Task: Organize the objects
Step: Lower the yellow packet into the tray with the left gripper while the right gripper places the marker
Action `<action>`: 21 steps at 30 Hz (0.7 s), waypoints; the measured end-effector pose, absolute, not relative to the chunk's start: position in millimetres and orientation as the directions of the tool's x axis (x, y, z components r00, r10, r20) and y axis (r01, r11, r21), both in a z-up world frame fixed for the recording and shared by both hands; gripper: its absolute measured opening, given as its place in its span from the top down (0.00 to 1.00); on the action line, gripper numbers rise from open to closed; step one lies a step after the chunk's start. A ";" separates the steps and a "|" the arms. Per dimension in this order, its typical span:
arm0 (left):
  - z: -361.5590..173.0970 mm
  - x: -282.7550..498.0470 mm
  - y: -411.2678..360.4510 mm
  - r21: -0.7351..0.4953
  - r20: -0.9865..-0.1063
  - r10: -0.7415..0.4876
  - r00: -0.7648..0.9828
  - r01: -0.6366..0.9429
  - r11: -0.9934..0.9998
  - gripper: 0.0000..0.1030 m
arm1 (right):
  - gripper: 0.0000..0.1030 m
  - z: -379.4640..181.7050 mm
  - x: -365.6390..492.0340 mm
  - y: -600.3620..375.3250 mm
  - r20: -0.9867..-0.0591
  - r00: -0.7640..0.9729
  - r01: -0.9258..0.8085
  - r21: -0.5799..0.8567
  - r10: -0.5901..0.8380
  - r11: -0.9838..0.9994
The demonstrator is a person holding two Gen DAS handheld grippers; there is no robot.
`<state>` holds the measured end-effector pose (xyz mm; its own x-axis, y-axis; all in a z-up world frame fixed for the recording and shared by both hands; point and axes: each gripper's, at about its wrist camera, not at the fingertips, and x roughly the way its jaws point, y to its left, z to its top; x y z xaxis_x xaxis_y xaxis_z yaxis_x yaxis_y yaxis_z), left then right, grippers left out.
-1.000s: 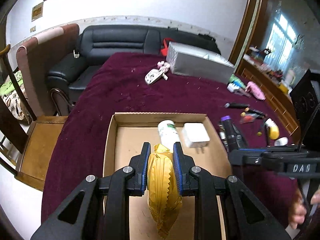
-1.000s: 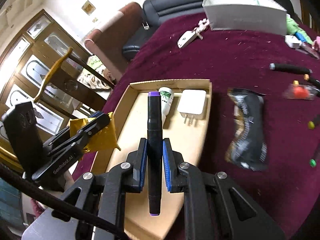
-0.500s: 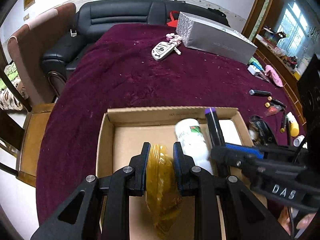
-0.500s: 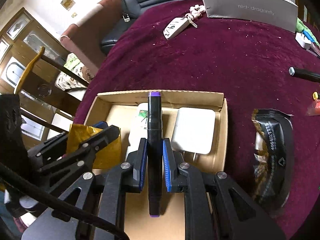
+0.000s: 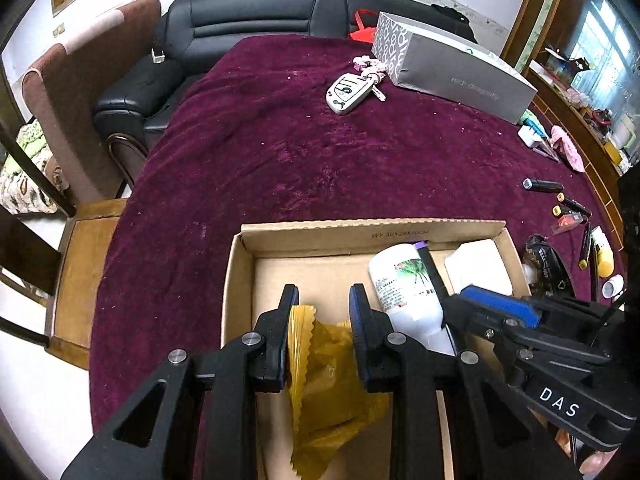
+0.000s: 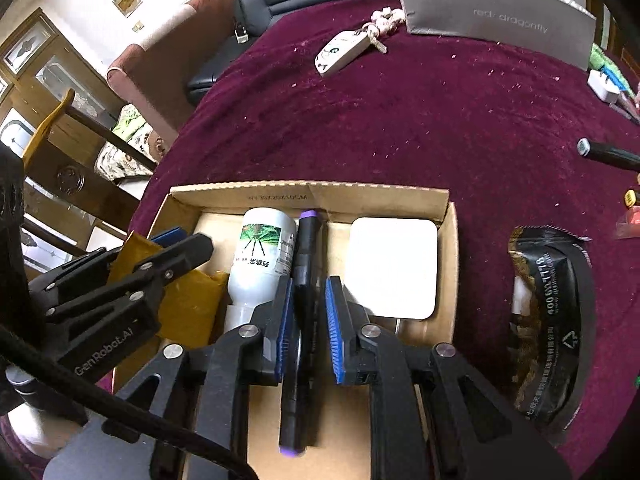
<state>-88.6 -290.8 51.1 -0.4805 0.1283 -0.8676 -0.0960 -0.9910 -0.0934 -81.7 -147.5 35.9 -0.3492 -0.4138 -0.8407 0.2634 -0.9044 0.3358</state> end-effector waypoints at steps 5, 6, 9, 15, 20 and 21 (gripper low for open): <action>68.0 -78.7 -282.0 0.023 -0.856 0.038 -0.515 -0.112 -0.993 0.79 | 0.72 50.2 -74.1 -144.3 -0.818 -0.395 0.273 0.330 -0.418 -0.904; 72.0 -76.6 -281.3 0.044 -0.851 0.021 -0.525 -0.111 -0.993 0.79 | 0.70 54.8 -71.0 -143.5 -0.812 -0.412 0.278 0.319 -0.413 -0.906; 86.6 -66.9 -281.2 0.099 -0.825 -0.028 -0.565 -0.095 -0.990 0.79 | 0.63 69.7 -59.9 -137.7 -0.789 -0.462 0.293 0.295 -0.405 -0.910; 114.0 -46.5 -289.0 0.127 -0.782 -0.064 -0.619 -0.057 -0.990 0.79 | 0.56 93.9 -39.8 -112.1 -0.744 -0.527 0.287 0.298 -0.410 -0.910; 144.9 -15.0 -289.8 0.024 -0.718 0.020 -0.695 -0.054 -0.998 0.79 | 0.56 115.7 -15.7 -83.0 -0.707 -0.593 0.283 0.265 -0.385 -0.922; 152.3 -7.3 -288.5 -0.016 -0.698 0.057 -0.714 -0.063 -0.998 0.79 | 0.56 121.4 -8.5 -76.5 -0.695 -0.614 0.283 0.249 -0.375 -0.926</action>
<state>-7.2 -288.5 152.3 -0.7135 0.0568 -0.6983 -0.0634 -0.9979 -0.0164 -8.5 -76.5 121.4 -0.6138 -0.3747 -0.6949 0.2829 -0.9261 0.2495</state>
